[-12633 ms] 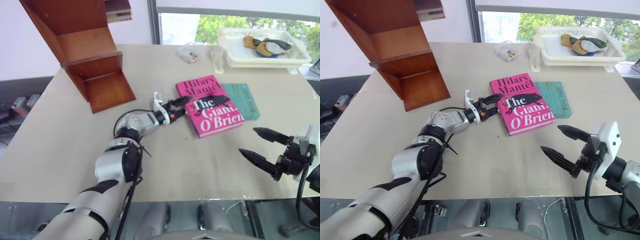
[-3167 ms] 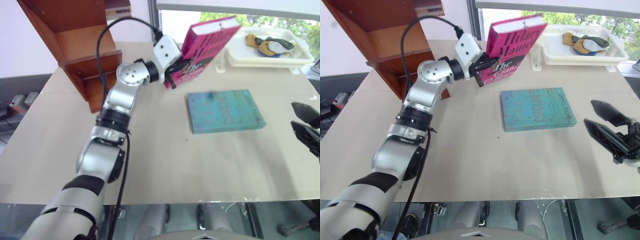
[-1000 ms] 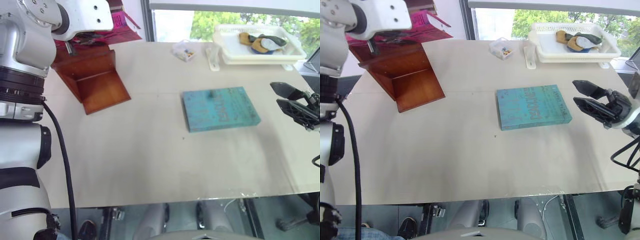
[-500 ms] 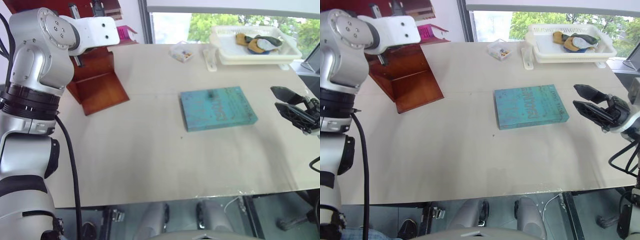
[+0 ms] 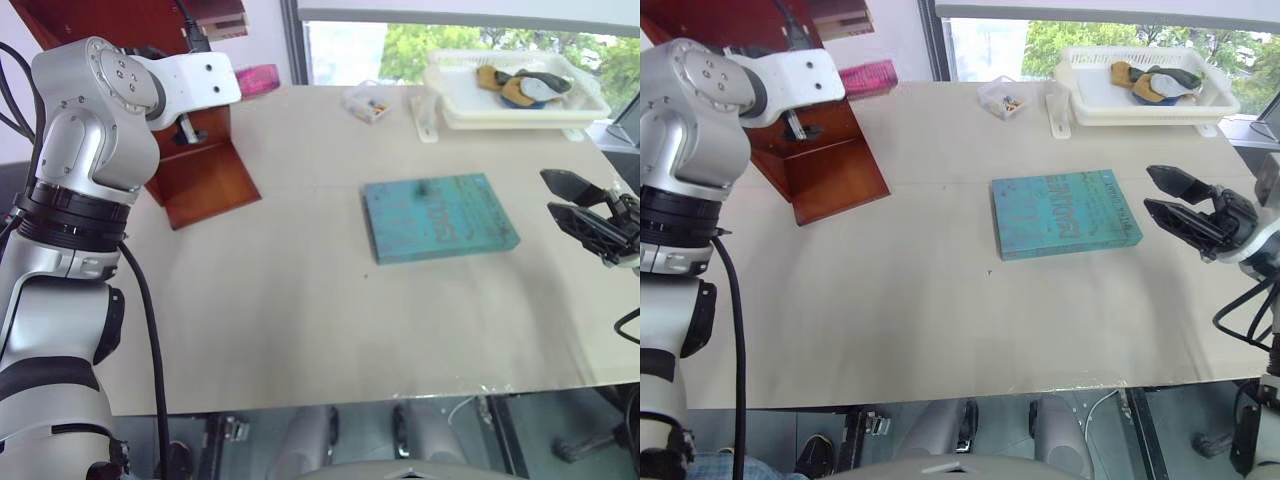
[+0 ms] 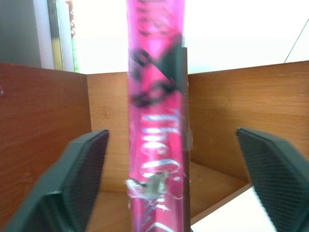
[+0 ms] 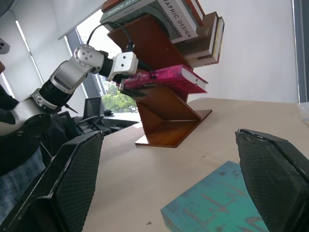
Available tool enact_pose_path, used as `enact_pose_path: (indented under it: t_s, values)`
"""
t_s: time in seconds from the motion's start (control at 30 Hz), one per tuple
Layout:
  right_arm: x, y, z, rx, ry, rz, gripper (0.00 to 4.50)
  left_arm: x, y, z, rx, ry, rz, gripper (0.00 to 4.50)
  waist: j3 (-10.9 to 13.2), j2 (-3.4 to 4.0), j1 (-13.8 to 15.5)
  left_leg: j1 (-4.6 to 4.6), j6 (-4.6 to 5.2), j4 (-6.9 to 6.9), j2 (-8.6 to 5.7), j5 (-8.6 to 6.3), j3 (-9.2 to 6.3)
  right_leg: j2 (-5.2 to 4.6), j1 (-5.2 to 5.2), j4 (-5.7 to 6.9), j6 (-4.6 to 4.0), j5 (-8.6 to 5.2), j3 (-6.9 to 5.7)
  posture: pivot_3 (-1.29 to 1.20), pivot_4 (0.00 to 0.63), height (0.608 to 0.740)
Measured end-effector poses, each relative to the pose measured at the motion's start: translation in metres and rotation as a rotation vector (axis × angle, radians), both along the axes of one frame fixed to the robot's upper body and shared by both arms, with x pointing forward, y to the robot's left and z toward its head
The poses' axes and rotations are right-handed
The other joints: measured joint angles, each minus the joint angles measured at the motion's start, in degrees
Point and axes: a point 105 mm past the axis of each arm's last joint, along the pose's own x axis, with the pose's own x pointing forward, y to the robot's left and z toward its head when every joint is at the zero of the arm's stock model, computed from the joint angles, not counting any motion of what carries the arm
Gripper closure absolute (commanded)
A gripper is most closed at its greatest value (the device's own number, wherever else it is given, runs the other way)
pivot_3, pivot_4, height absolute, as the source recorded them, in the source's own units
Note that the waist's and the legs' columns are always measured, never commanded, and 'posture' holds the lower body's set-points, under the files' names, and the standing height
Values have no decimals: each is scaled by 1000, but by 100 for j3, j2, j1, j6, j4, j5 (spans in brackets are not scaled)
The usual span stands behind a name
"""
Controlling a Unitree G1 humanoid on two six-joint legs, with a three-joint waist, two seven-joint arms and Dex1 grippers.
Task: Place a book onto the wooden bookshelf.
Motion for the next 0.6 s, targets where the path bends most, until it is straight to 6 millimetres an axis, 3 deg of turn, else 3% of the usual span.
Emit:
enact_pose_path:
  t_s: [0.37,0.47,0.6]
  values:
    - [2,-2,-2,1,7,-11,0,2,6,9,-30,-28,20,186,0,0,-6,0,1,0,0,-1,-1,-1,-2,-6,0,0,0,0,150,740]
    - [2,-2,-2,-1,7,-12,0,1,11,24,-105,-71,20,186,2,-3,-8,-1,2,1,0,-1,-1,0,-3,-5,0,0,-1,0,150,740]
    - [2,-2,-2,-1,7,-13,0,-9,3,40,-235,-88,-61,186,1,-2,-6,-1,0,1,0,0,0,-3,-2,-5,0,0,-1,0,150,740]
